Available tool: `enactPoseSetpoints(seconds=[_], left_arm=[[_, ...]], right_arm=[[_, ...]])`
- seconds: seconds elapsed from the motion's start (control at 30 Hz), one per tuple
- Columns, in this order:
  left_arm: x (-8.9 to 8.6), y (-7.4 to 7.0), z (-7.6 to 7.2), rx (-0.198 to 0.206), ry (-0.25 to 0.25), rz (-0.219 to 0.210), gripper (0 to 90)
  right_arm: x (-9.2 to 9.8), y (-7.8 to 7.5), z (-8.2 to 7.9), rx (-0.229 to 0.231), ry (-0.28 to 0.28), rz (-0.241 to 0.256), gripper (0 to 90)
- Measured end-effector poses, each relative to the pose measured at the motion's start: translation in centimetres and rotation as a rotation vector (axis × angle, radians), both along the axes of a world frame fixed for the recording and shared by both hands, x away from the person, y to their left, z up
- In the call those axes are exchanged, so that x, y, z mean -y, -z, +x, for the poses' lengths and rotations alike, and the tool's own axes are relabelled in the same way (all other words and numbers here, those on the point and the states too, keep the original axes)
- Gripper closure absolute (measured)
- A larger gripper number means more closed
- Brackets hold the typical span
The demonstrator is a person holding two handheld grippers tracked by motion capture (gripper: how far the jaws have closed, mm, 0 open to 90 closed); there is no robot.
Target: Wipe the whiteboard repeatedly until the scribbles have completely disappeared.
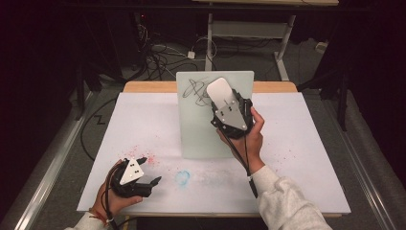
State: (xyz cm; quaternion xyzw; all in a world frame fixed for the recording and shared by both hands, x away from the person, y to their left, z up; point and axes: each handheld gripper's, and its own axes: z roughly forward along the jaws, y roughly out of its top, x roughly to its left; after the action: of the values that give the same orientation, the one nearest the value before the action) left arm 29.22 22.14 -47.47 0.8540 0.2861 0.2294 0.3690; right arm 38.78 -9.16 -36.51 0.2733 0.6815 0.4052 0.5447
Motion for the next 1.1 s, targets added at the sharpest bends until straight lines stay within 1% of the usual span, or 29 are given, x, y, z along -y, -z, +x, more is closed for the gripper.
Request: enactPoseSetpoints(seconds=[0.03,0.07,0.17,0.2,0.23,0.27,0.37,0.4,0.43,0.57,0.63,0.67,0.73,0.8,0.83,0.97,1.1], left_arm=[[0.0,0.0,0.1,0.010,0.001,0.003,19.0],[0.0,0.0,0.0,0.000,-0.004,0.001,19.0],[0.1,0.1,0.0,-0.002,-0.004,0.003,20.3],[0.1,0.0,0.1,0.010,0.001,0.006,20.3],[0.1,0.0,0.0,-0.001,-0.002,0.000,20.3],[0.1,0.0,0.0,0.000,-0.002,0.000,20.2],[0.1,0.0,0.0,0.000,-0.003,0.001,20.2],[0.1,0.0,0.0,0.010,-0.001,0.004,20.2],[0.1,0.0,0.0,-0.001,-0.004,0.000,20.2],[0.1,0.0,0.0,0.001,-0.004,0.000,20.2],[0.1,0.0,-0.1,0.002,-0.004,-0.001,20.2],[0.1,0.0,0.0,0.013,-0.001,0.002,20.2],[0.1,-0.1,0.0,0.016,-0.001,0.004,20.2],[0.1,0.0,0.0,0.015,-0.001,0.004,20.2],[0.2,0.0,-0.1,0.003,-0.004,0.000,20.2],[0.2,0.0,0.0,0.002,-0.004,-0.001,20.2],[0.2,0.0,0.0,0.002,-0.004,-0.001,20.2]], right_arm=[[0.1,0.5,-0.2,0.001,-0.001,-0.005,30.9],[0.1,0.9,-0.4,0.000,-0.003,-0.007,31.0],[0.2,2.2,-0.9,-0.007,-0.005,-0.019,31.0],[0.2,2.6,-1.0,-0.009,-0.007,-0.026,31.0],[0.2,2.9,-1.2,-0.011,-0.008,-0.033,31.0],[0.2,3.2,-1.3,-0.014,-0.010,-0.041,31.0],[0.3,4.0,-1.7,-0.021,-0.012,-0.042,31.0],[0.3,4.3,-1.7,-0.018,-0.015,-0.048,31.0],[0.3,4.6,-1.9,-0.018,-0.014,-0.047,31.0],[0.3,5.4,-2.2,-0.021,-0.018,-0.058,31.0],[0.2,5.6,-2.3,-0.022,-0.014,-0.059,31.0],[0.1,5.7,-2.4,-0.027,-0.014,-0.060,31.0],[0.0,5.8,-2.4,-0.026,-0.012,-0.066,31.0],[0.0,5.8,-2.4,-0.028,-0.014,-0.070,31.0],[0.0,5.8,-2.4,-0.030,-0.014,-0.069,31.0],[-0.3,5.3,-2.2,-0.032,-0.019,-0.078,31.0],[-0.6,4.3,-1.8,-0.025,-0.026,-0.068,31.0]])
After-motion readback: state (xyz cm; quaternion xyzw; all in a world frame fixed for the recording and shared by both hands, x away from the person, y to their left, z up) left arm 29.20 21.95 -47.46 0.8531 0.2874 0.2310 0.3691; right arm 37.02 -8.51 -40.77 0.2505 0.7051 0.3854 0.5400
